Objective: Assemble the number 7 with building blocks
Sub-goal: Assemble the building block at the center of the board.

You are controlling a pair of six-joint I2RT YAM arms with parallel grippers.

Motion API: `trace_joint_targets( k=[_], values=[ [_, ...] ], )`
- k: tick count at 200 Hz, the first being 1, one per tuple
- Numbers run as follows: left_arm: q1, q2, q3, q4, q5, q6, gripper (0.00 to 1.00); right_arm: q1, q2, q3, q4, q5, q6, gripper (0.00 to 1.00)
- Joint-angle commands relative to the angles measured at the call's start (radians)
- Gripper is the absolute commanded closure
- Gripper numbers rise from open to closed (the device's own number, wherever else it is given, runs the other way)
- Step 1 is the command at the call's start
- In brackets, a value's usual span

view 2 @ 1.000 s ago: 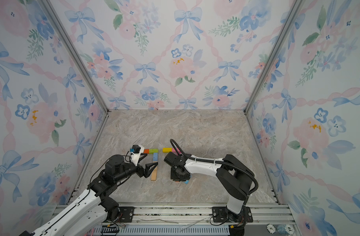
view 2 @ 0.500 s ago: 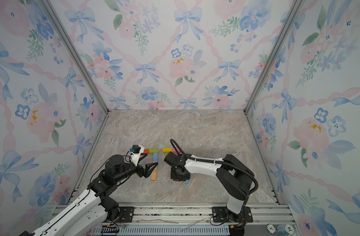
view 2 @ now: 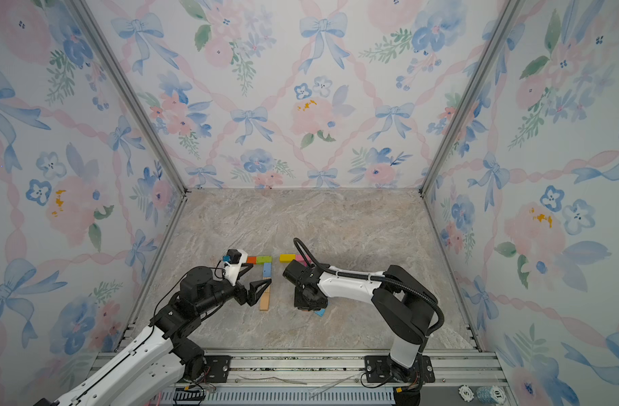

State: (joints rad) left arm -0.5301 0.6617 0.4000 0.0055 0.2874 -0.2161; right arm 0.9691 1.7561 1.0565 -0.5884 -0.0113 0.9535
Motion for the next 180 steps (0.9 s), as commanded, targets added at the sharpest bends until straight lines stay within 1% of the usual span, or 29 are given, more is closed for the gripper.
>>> trace_joint_targets(
  k=[1, 31, 48, 57, 61, 79, 83, 92, 119, 149, 152, 159, 180],
  values=[
    [-0.005, -0.010, -0.018, 0.013, -0.001, 0.020, 0.02, -0.017, 0.046, -0.022, -0.042, 0.037, -0.006, 0.56],
    [-0.005, -0.010, -0.017, 0.015, -0.001, 0.020, 0.02, -0.017, 0.048, -0.023, -0.040, 0.034, -0.005, 0.48],
    [-0.005, -0.010, -0.018, 0.015, -0.001, 0.020, 0.02, -0.017, 0.045, -0.023, -0.039, 0.034, -0.005, 0.41],
    [-0.006, -0.010, -0.018, 0.015, 0.000, 0.020, 0.02, -0.017, 0.043, -0.024, -0.039, 0.035, -0.005, 0.39],
    [-0.005, -0.010, -0.017, 0.015, -0.001, 0.020, 0.02, -0.017, 0.042, -0.025, -0.039, 0.036, -0.005, 0.37],
    [-0.005, -0.013, -0.017, 0.016, -0.002, 0.020, 0.02, -0.017, 0.033, -0.027, -0.038, 0.036, -0.003, 0.35],
    [-0.005, -0.014, -0.018, 0.016, -0.002, 0.020, 0.02, -0.017, 0.029, -0.026, -0.036, 0.036, -0.003, 0.33],
    [-0.005, -0.013, -0.017, 0.015, -0.001, 0.020, 0.02, -0.017, 0.021, -0.027, -0.032, 0.036, -0.001, 0.32],
    [-0.006, -0.013, -0.017, 0.016, -0.004, 0.020, 0.02, -0.007, -0.031, -0.025, -0.028, 0.044, 0.007, 0.28],
    [-0.006, -0.020, -0.018, 0.015, -0.007, 0.019, 0.02, 0.035, -0.096, -0.006, -0.025, 0.082, 0.000, 0.25],
    [-0.005, -0.021, -0.018, 0.016, -0.007, 0.019, 0.02, 0.039, -0.123, -0.005, -0.026, 0.088, 0.001, 0.25],
    [-0.006, -0.023, -0.017, 0.016, -0.007, 0.020, 0.02, 0.053, -0.143, -0.003, -0.028, 0.100, 0.008, 0.21],
    [-0.005, -0.032, -0.017, 0.015, -0.010, 0.018, 0.02, 0.085, -0.192, -0.012, -0.020, 0.126, 0.036, 0.20]
  ],
)
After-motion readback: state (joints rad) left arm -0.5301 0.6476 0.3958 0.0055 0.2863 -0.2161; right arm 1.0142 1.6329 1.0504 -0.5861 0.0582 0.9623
